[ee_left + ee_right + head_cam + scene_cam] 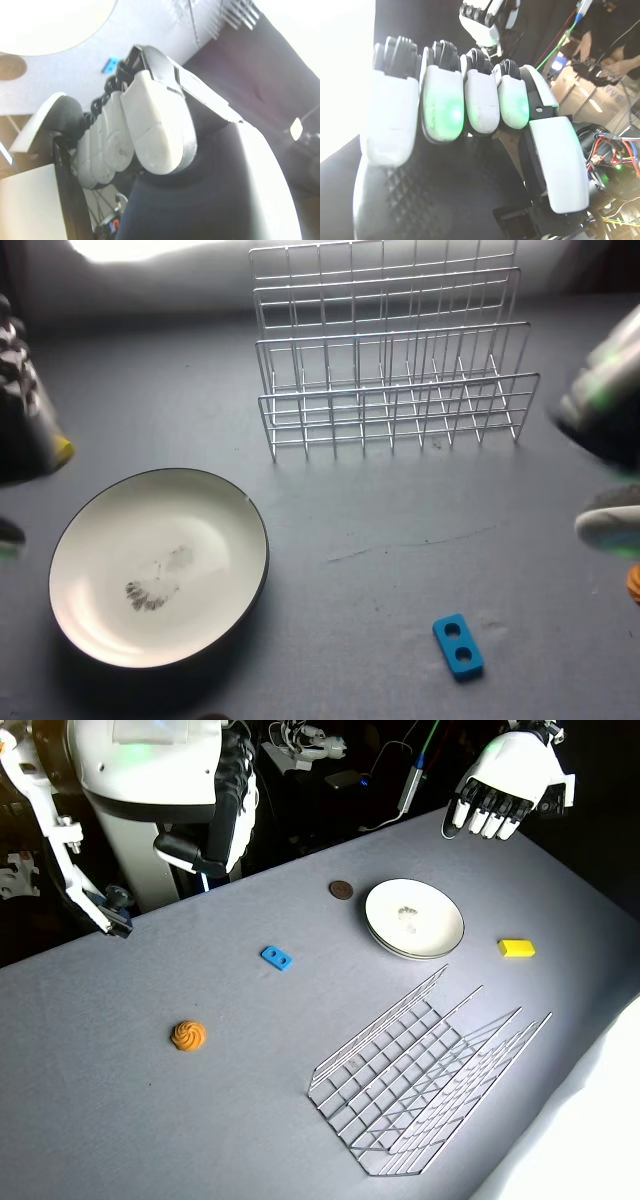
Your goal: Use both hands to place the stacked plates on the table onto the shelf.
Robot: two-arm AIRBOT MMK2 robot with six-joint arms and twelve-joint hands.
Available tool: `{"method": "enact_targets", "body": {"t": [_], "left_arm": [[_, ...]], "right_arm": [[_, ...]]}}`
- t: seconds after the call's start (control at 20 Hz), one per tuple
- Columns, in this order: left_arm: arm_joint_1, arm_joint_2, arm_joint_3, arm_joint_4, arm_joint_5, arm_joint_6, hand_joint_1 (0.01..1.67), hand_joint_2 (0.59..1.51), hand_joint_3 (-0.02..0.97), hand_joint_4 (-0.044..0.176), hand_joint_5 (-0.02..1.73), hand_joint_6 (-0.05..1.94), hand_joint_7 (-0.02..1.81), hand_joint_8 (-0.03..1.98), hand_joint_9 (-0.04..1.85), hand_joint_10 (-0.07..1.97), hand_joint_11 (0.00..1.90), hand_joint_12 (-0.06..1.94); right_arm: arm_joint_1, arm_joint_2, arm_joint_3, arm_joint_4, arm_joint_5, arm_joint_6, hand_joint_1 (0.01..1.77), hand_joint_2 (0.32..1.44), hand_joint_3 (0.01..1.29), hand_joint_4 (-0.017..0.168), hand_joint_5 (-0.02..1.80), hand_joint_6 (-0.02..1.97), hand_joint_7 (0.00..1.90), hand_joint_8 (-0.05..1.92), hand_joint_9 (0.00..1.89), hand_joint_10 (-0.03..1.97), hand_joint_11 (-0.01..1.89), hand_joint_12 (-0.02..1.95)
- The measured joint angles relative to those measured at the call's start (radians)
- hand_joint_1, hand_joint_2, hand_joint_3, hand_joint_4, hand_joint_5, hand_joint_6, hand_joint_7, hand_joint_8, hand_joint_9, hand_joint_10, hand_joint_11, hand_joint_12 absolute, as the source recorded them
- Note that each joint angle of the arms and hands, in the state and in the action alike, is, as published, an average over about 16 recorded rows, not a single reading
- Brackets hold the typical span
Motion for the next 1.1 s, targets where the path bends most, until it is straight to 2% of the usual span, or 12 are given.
{"method": "enact_targets", "body": {"t": [0.4,0.5,0.65,0.75,0.95,1.1], "left_arm": [[-0.001,0.000,0.001,0.060,-0.034,-0.012,0.06,1.055,0.078,-0.008,0.19,0.14,0.18,0.14,0.19,0.15,0.23,0.12],[-0.001,-0.001,0.003,0.085,-0.046,-0.018,0.03,1.064,0.053,-0.004,0.09,0.04,0.08,0.03,0.09,0.04,0.11,0.02],[0.005,-0.001,0.003,0.129,-0.066,-0.023,0.02,1.062,0.054,0.001,0.02,-0.01,0.02,0.00,0.01,0.01,0.02,-0.01],[0.016,0.000,0.001,0.155,-0.073,-0.021,0.02,1.055,0.048,0.001,0.02,-0.01,0.02,-0.01,0.01,0.00,0.02,-0.02],[0.057,-0.001,-0.005,0.185,-0.077,0.003,0.02,1.042,0.039,0.003,0.02,-0.01,0.02,-0.01,0.02,0.00,0.02,-0.02],[0.106,-0.007,-0.006,0.182,-0.072,0.032,0.02,1.040,0.037,0.003,0.02,-0.01,0.02,-0.01,0.02,0.00,0.02,-0.02]], "right_arm": [[-0.006,-0.001,-0.004,0.008,-0.004,-0.014,0.06,1.21,0.03,-0.004,0.26,0.26,0.27,0.24,0.27,0.25,0.31,0.33],[-0.008,-0.001,-0.005,0.011,-0.004,-0.021,0.13,1.19,0.03,-0.005,0.15,0.12,0.15,0.10,0.15,0.11,0.17,0.19],[-0.010,-0.002,-0.008,0.016,-0.004,-0.032,0.32,1.16,0.02,0.000,0.05,0.03,0.04,0.01,0.03,0.02,0.02,0.10],[-0.011,-0.005,-0.011,0.021,-0.003,-0.045,0.47,1.13,0.02,-0.003,0.04,0.03,0.03,0.01,0.02,0.01,0.02,0.08],[-0.011,-0.015,-0.020,0.035,0.002,-0.075,0.79,1.07,0.02,-0.003,0.02,0.03,0.02,0.01,0.02,0.01,0.02,0.03],[-0.011,-0.019,-0.026,0.051,0.007,-0.094,1.02,1.01,0.02,-0.003,0.02,0.02,0.02,0.01,0.02,0.01,0.02,0.01]]}}
